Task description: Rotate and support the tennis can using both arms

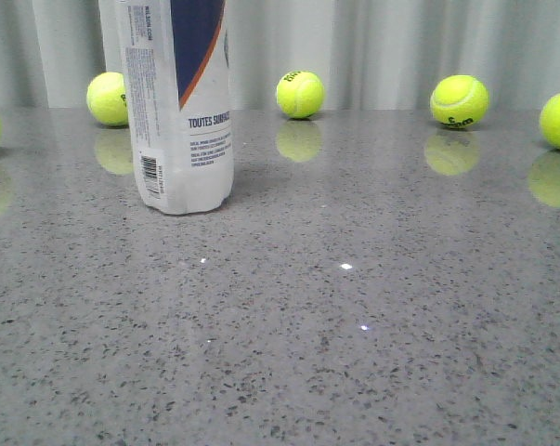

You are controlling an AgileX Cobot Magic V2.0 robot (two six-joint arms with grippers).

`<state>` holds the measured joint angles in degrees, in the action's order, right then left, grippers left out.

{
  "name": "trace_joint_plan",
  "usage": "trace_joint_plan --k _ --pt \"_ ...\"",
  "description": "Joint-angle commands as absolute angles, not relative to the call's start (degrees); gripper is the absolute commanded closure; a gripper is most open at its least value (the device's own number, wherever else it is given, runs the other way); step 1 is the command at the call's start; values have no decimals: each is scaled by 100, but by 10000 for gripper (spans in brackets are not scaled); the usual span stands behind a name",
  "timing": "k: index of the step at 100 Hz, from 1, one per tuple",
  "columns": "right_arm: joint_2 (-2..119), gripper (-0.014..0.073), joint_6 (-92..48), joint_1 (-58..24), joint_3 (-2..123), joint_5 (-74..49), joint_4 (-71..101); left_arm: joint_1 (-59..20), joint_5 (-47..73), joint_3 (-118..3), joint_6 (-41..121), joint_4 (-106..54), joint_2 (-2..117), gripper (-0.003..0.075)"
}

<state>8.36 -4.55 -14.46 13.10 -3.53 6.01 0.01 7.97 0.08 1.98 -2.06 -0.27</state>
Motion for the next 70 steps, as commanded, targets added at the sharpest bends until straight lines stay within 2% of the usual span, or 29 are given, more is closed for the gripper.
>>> trace_joint_plan --k 1,23,31,34,44,70 --pt "900 652 -377 -927 1132 510 219 11 353 262 131 -210 -224 739" --pt "684 652 241 -67 158 482 -429 11 353 262 131 -210 -224 739" --pt "410 652 462 -39 -202 484 -559 11 353 262 131 -210 -224 739" --pt "248 652 474 -39 -164 0 -636 11 353 262 131 -210 -224 739" --pt "-195 652 463 -39 -172 -382 -685 11 353 262 131 -210 -224 739" --pt "-154 652 464 -63 -172 -203 -686 11 353 262 131 -210 -224 739"
